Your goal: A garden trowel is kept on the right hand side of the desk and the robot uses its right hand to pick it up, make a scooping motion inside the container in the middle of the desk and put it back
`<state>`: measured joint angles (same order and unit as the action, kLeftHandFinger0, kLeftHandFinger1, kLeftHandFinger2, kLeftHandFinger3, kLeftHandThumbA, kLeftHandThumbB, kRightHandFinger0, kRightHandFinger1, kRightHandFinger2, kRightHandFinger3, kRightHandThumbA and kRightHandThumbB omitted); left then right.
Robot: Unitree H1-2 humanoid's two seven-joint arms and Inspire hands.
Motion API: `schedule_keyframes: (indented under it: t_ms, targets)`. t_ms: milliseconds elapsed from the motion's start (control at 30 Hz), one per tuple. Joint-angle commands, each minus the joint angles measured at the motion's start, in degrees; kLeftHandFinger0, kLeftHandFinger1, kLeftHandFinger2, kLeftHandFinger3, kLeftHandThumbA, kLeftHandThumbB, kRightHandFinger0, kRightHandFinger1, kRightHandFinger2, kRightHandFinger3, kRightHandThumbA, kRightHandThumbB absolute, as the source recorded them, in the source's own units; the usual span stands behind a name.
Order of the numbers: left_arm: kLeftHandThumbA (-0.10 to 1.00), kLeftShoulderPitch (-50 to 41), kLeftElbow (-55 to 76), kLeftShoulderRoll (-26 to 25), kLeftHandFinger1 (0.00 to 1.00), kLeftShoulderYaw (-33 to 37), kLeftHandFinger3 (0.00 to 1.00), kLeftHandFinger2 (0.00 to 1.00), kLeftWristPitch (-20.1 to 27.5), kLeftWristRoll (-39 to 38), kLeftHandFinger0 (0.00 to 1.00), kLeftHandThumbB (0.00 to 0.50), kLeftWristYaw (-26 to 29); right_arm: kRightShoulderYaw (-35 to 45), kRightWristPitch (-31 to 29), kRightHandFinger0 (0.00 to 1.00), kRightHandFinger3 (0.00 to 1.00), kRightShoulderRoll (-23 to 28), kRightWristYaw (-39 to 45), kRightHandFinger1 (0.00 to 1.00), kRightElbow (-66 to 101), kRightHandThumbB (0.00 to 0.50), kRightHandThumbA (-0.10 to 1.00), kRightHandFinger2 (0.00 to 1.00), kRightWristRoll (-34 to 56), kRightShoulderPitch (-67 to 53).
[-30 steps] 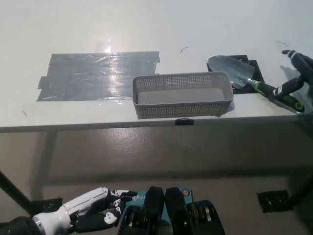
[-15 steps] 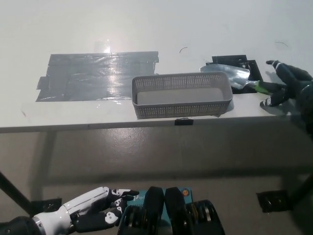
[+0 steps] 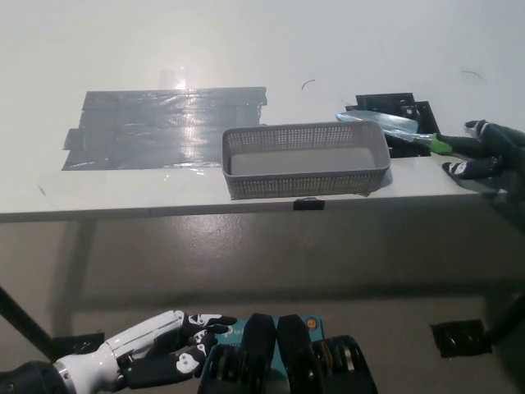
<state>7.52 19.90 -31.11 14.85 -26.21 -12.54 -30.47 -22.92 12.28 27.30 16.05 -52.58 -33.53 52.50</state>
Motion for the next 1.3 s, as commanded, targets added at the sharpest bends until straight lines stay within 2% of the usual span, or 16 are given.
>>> schedule_keyframes:
  t_ms: [0,133,167,333,633,667,733,767,867,933,967,1000,1100,1133,1200,1267]
  targets:
    - [1.0,0.66,1.71,-0.88,1.0,-0.62,1.0,1.0,-0.72,-1.2,1.0,0.5,0.27,-0.03,-1.06,1.0,1.0,2.59,-2.88,1.0,-4.68,0.399,0.66,1.0,-0.68,2.43]
    - [1.0,0.45,2.15,-1.07,1.0,-0.52,1.0,1.0,-0.72,-1.22,1.0,0.5,0.54,-1.41,-1.35,1.0,1.0,1.98,-0.77,1.0,-5.23,0.325,0.59,1.0,-0.97,2.58]
    - [1.0,0.46,2.1,-1.03,1.0,-0.51,1.0,1.0,-0.72,-1.2,1.0,0.5,0.2,-3.37,-2.92,1.0,1.0,1.64,1.46,1.0,-5.19,0.217,0.55,1.0,-1.95,2.62]
    - [1.0,0.7,2.92,-0.99,1.0,-0.43,1.0,1.0,-0.72,-1.11,1.0,0.5,0.14,-5.57,-6.25,1.0,1.0,0.44,3.14,1.0,-4.95,0.168,0.43,1.0,-1.33,2.94]
    - [1.0,1.85,3.22,-0.92,1.0,-1.09,1.0,1.0,-0.71,-1.08,1.0,0.5,-0.52,-13.93,-8.32,0.99,1.0,-0.81,4.42,1.0,-2.12,0.185,0.38,1.0,-6.13,4.14]
    - [1.0,1.96,3.31,-1.05,1.0,-1.07,1.0,1.0,-0.72,-1.12,1.0,0.5,-0.65,-15.13,-8.32,0.74,1.0,-0.54,4.82,0.86,-1.76,0.178,0.33,1.0,-6.82,3.85]
    - [1.0,2.06,3.32,-1.13,1.0,-1.32,1.0,1.0,-0.71,-1.11,1.0,0.5,-0.97,-16.0,-8.34,0.65,1.0,-0.23,5.95,0.72,-1.31,0.156,0.28,0.92,-6.92,3.68]
    - [1.0,2.27,3.35,-1.16,1.0,-1.4,1.0,1.0,-0.71,-1.14,1.0,0.5,-1.2,-18.72,-7.88,0.25,1.0,-0.23,6.5,0.33,-2.93,0.069,-0.03,0.55,-9.6,3.74]
    - [1.0,2.41,3.46,-1.54,1.0,-1.27,1.0,1.0,-0.71,-1.66,1.0,0.5,-1.22,-24.63,-7.89,0.0,1.0,0.39,4.27,0.1,-4.1,0.0,-0.1,0.39,-15.6,3.36]
    - [1.0,2.41,3.61,-1.72,1.0,-1.3,1.0,1.0,-0.71,-1.7,1.0,0.5,-1.29,-27.27,-7.82,0.0,1.0,0.71,4.15,0.05,-4.24,0.0,-0.1,0.35,-17.58,3.5]
    - [1.0,2.43,3.67,-1.72,1.0,-1.28,1.0,1.0,-0.71,-1.59,1.0,0.5,-1.29,-28.3,-7.36,0.01,1.0,0.68,3.57,0.12,-4.61,0.0,0.06,0.35,-18.57,3.54]
    - [1.0,2.45,3.74,-1.69,1.0,-1.31,1.0,1.0,-0.71,-1.46,1.0,0.5,-1.19,-30.47,-6.75,0.0,0.8,0.35,1.3,0.02,-6.3,0.112,0.03,0.21,-20.81,3.49]
    - [1.0,2.62,4.08,-1.65,1.0,-1.56,1.0,1.0,-0.71,-1.29,1.0,0.5,-1.05,-31.09,-6.17,0.0,0.65,1.17,0.53,0.0,-4.9,0.176,-0.04,0.17,-21.05,3.37]
    - [1.0,2.59,4.05,-1.65,1.0,-1.6,1.0,1.0,-0.71,-1.45,1.0,0.5,-1.01,-31.0,-5.48,0.0,0.68,0.97,0.38,0.0,-5.21,0.174,-0.04,0.18,-20.93,3.3]
    - [1.0,2.58,4.28,-1.62,1.0,-1.84,1.0,1.0,-0.71,-1.31,1.0,0.5,-0.97,-30.12,-4.86,0.0,0.81,0.96,-1.98,0.0,-4.93,0.044,0.05,0.13,-20.7,2.32]
    - [1.0,2.89,4.42,-1.65,1.0,-1.81,1.0,1.0,-0.71,-1.12,1.0,0.5,-1.02,-29.81,-4.55,0.0,0.76,0.98,-2.54,0.0,-4.73,0.05,0.04,0.11,-20.94,1.89]
